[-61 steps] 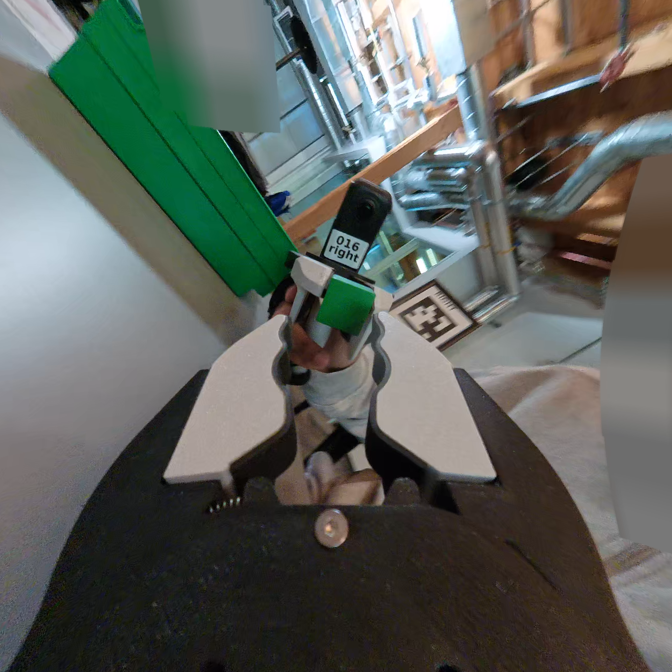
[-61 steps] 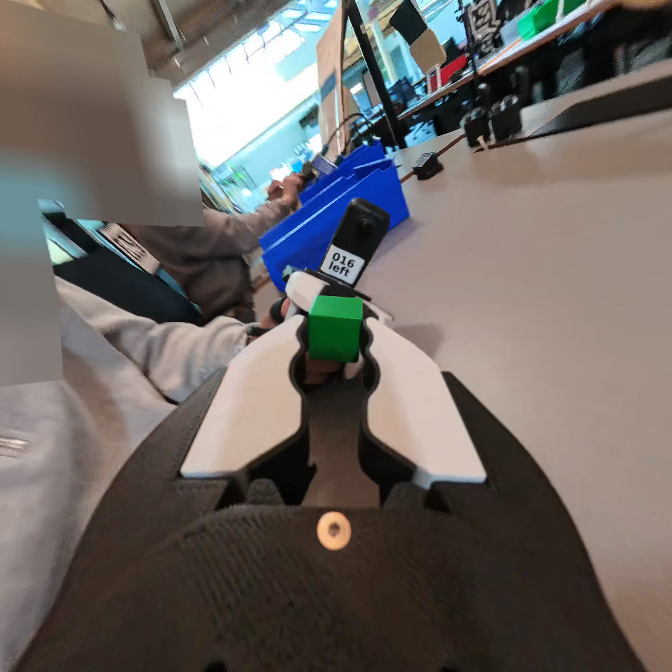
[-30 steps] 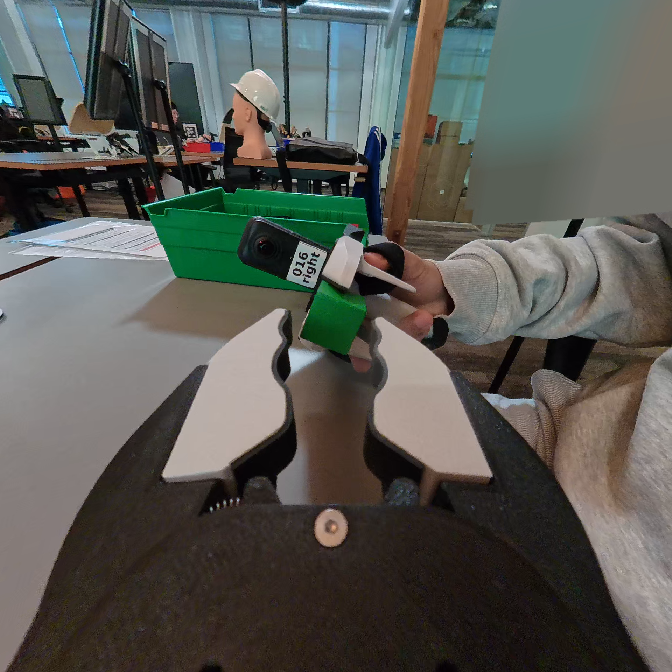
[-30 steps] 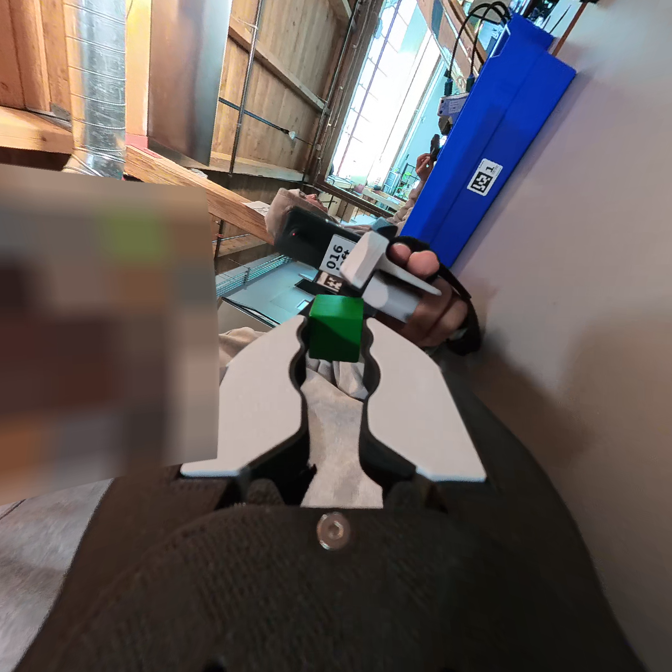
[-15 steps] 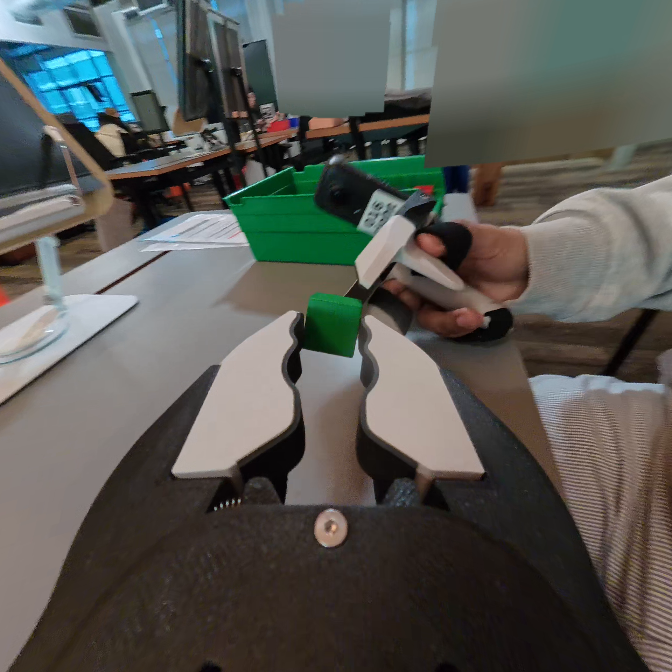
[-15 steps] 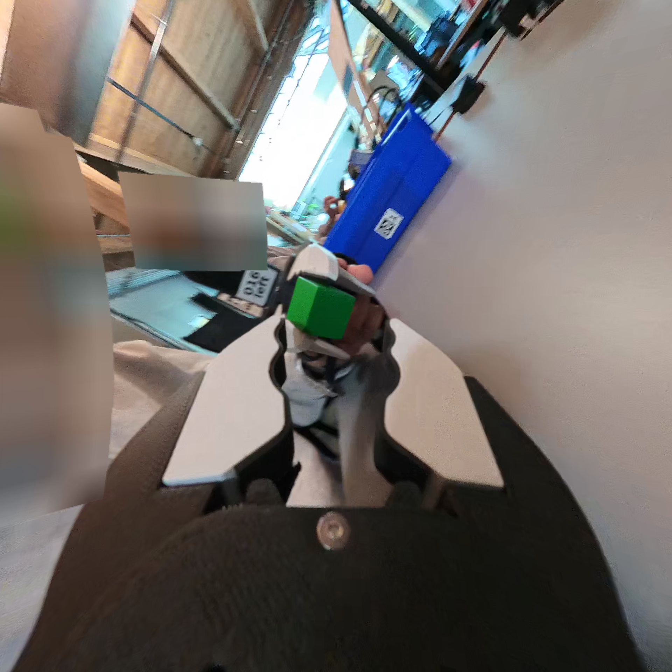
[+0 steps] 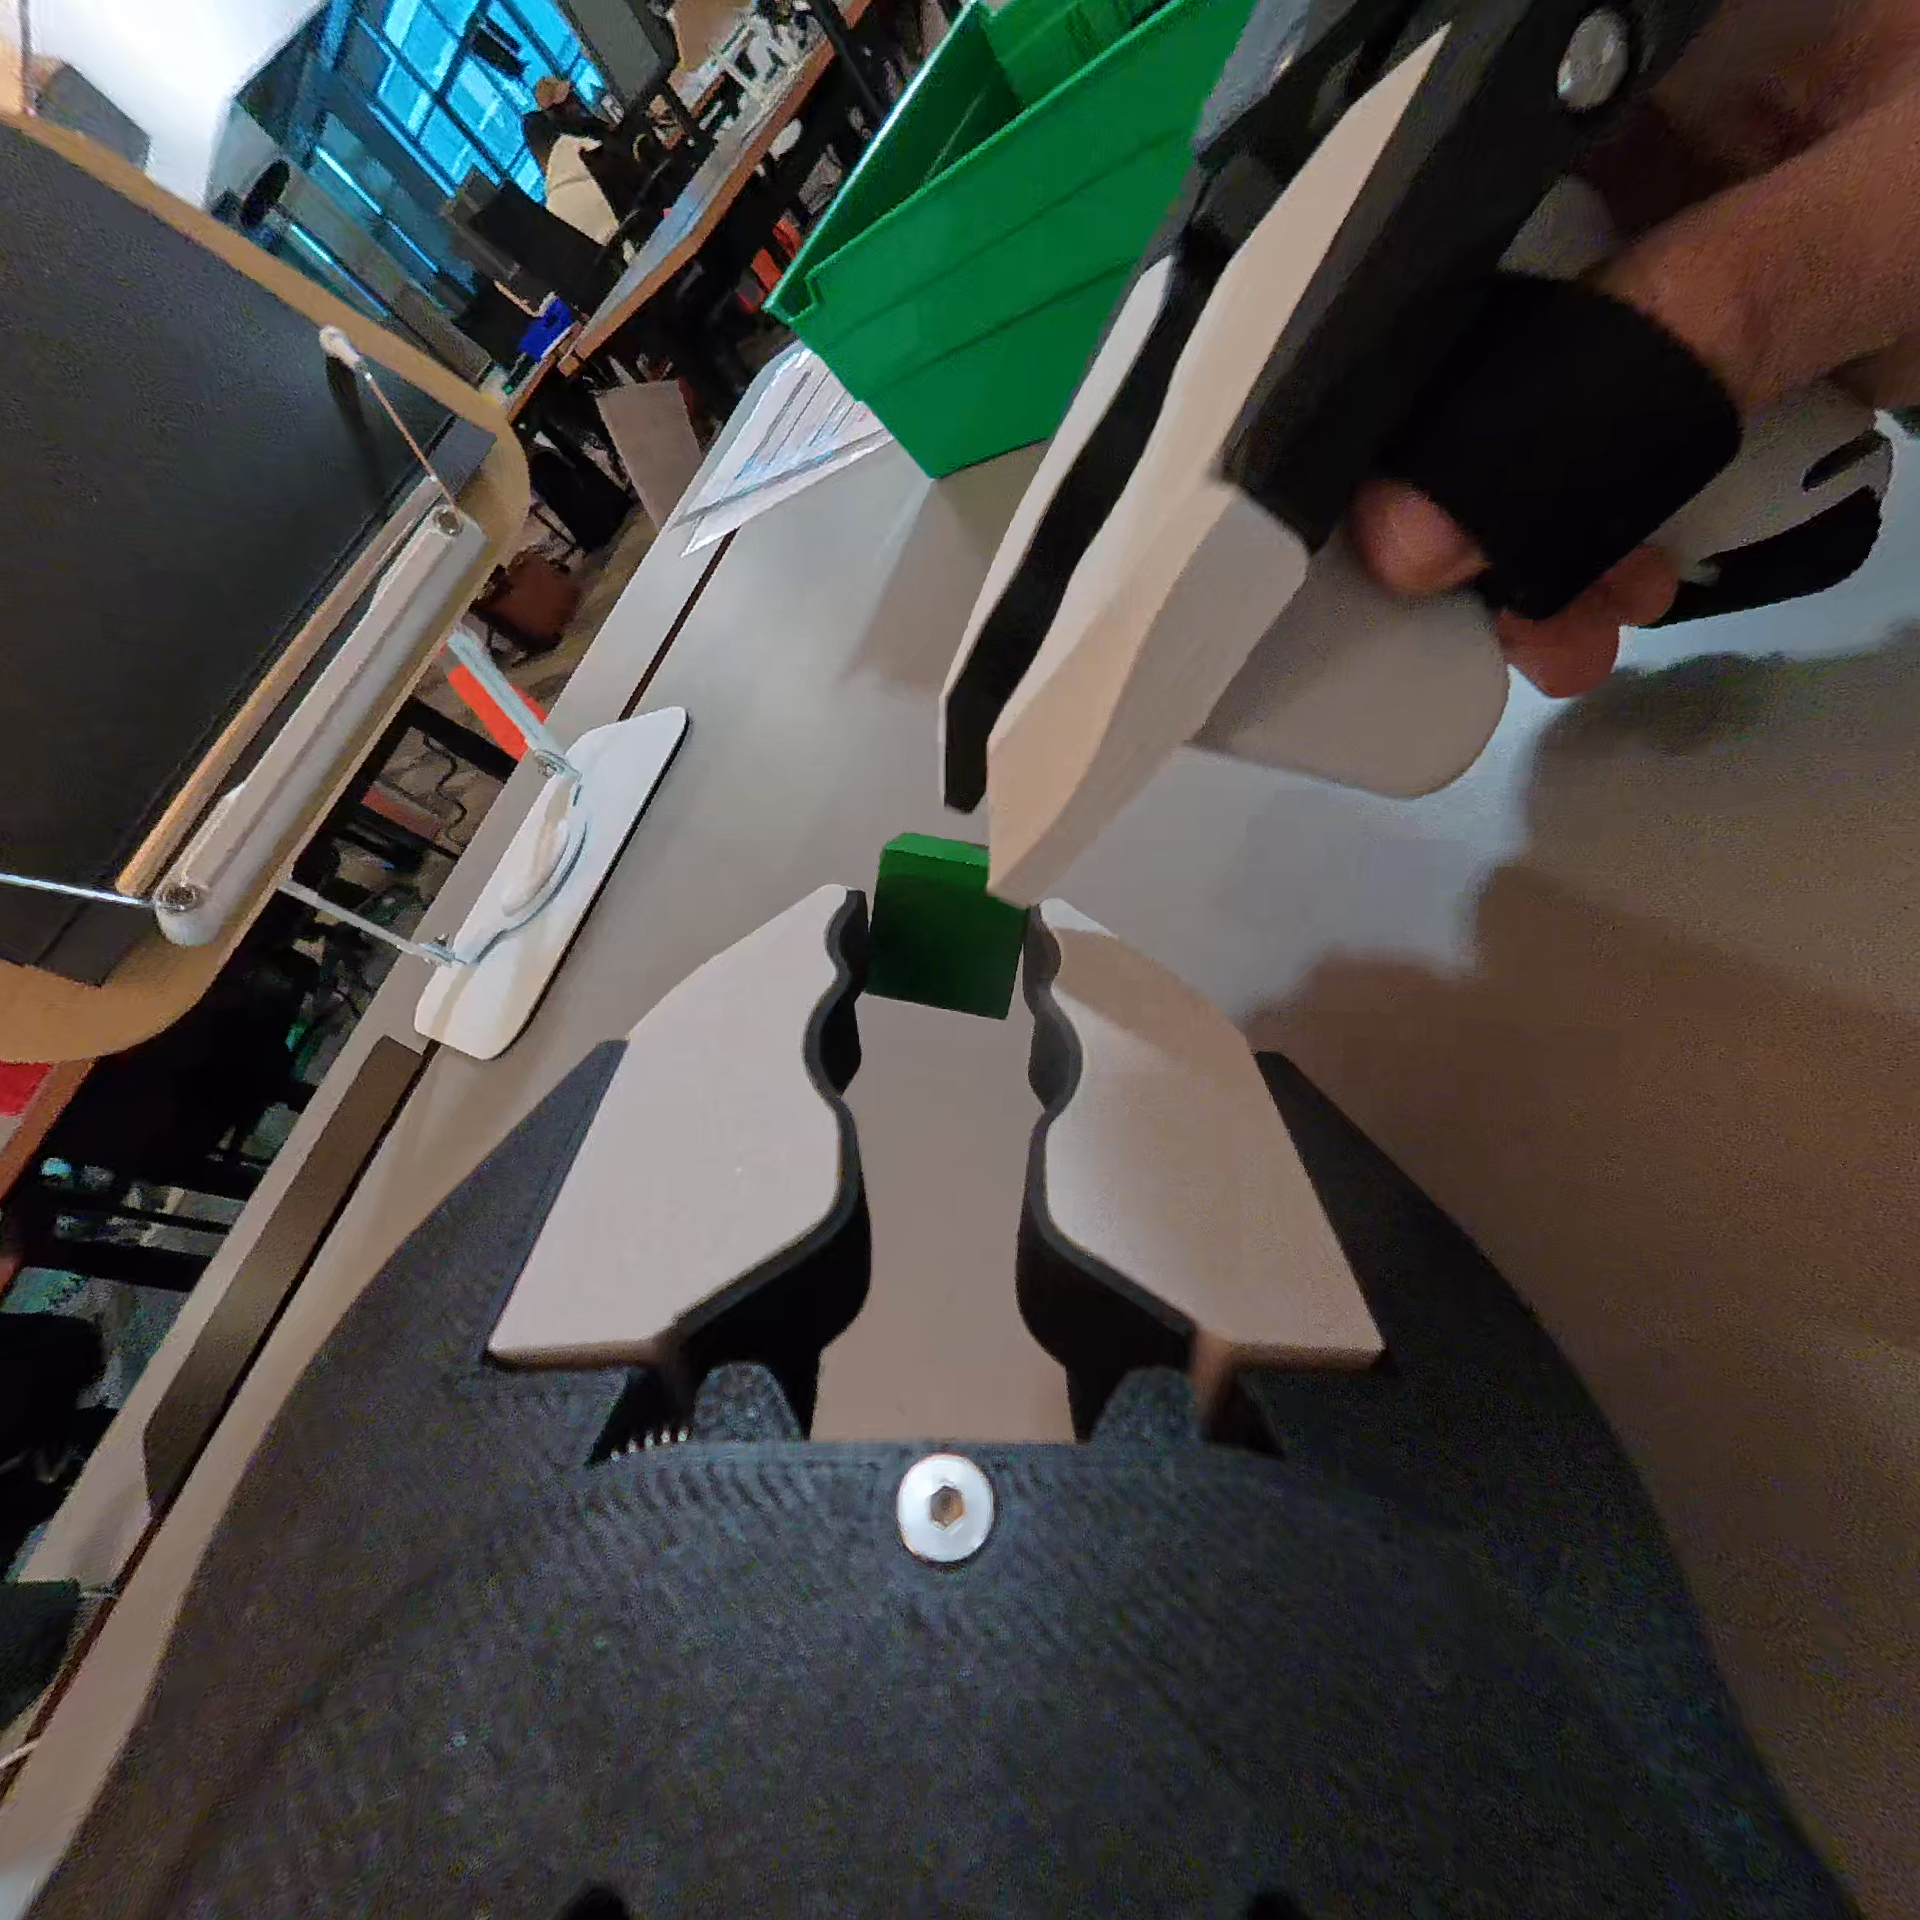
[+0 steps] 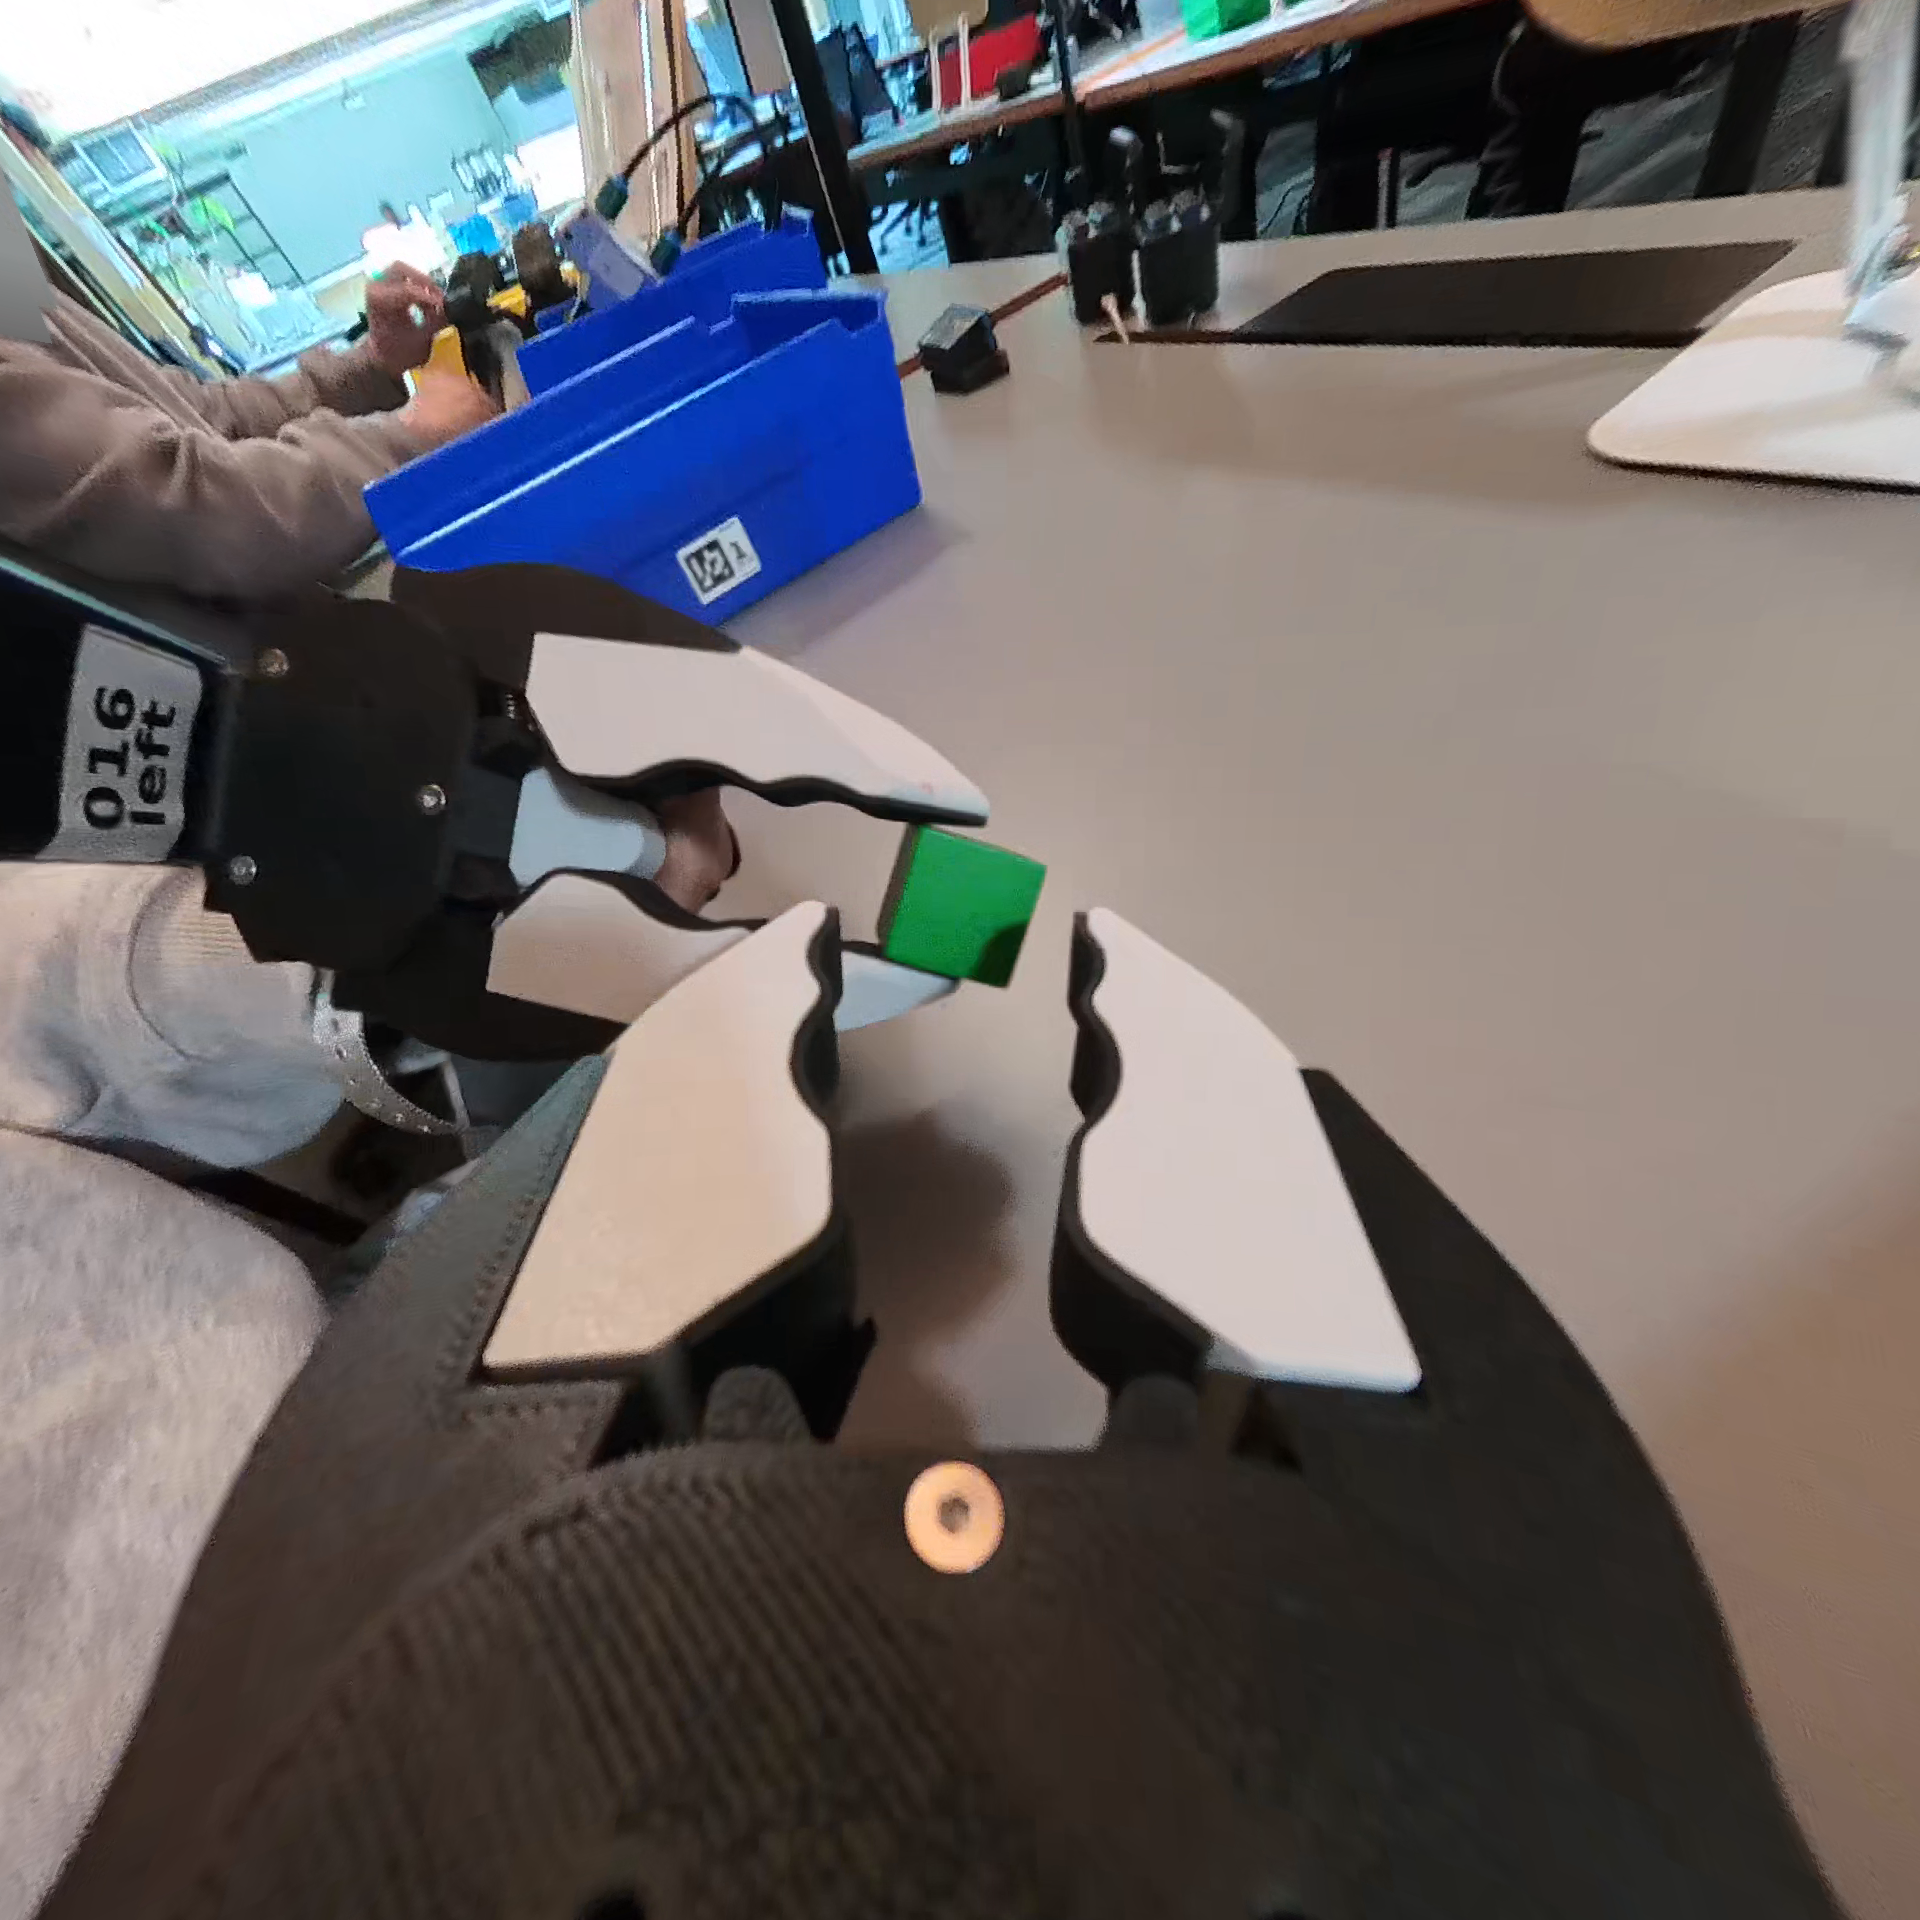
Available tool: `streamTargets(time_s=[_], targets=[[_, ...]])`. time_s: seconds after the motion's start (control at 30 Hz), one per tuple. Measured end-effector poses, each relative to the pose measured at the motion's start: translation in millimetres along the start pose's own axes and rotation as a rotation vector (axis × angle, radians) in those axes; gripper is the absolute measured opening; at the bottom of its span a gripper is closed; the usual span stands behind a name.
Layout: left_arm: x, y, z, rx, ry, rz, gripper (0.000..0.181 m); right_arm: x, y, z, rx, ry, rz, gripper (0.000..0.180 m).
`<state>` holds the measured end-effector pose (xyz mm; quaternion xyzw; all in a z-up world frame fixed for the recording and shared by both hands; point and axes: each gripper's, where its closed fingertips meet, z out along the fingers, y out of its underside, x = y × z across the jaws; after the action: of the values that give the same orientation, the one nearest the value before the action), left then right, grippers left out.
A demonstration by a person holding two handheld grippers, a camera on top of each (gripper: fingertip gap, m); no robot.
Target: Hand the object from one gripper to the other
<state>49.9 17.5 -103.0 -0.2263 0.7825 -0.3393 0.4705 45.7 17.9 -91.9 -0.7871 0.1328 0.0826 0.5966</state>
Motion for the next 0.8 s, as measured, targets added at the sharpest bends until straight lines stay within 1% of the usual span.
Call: streamTargets(time_s=[0.1,0.2,0.3,0.4,0.47,0.53,0.6,0.67,0.77,0.8], targets=[[6,-2,0,-0.002,-0.001,0.052,0.030,-3,3,3,-0.014,-0.004,0.018,0.039],[8,-4,0,0.003,-0.005,0.076,0.030,1,5,2,-0.024,-0.004,0.044,0.029],[9,-5,0,0.019,0.006,0.043,0.035,1,5,1,-0.024,-0.034,0.093,0.028],[6,-5,1,0.046,0.014,-0.038,0.040,2,1,-2,0.006,-0.053,0.106,0.028],[3,-5,1,0.071,0.034,-0.131,0.056,4,-5,-6,0.041,-0.061,0.092,0.027],[-2,-7,0,0.112,0.070,-0.255,0.060,5,-11,-11,0.079,-0.076,0.081,0.027],[-5,-12,-3,0.178,0.140,-0.406,0.063,5,-17,-16,0.122,-0.109,0.091,0.027],[-4,-20,-8,0.263,0.267,-0.575,0.067,2,-24,-20,0.174,-0.160,0.115,0.027],[-3,-34,-18,0.391,0.489,-0.851,0.061,-5,-32,-24,0.234,-0.224,0.132,0.027],[-5,-37,-20,0.422,0.536,-0.933,0.062,-7,-33,-24,0.241,-0.237,0.125,0.027]])
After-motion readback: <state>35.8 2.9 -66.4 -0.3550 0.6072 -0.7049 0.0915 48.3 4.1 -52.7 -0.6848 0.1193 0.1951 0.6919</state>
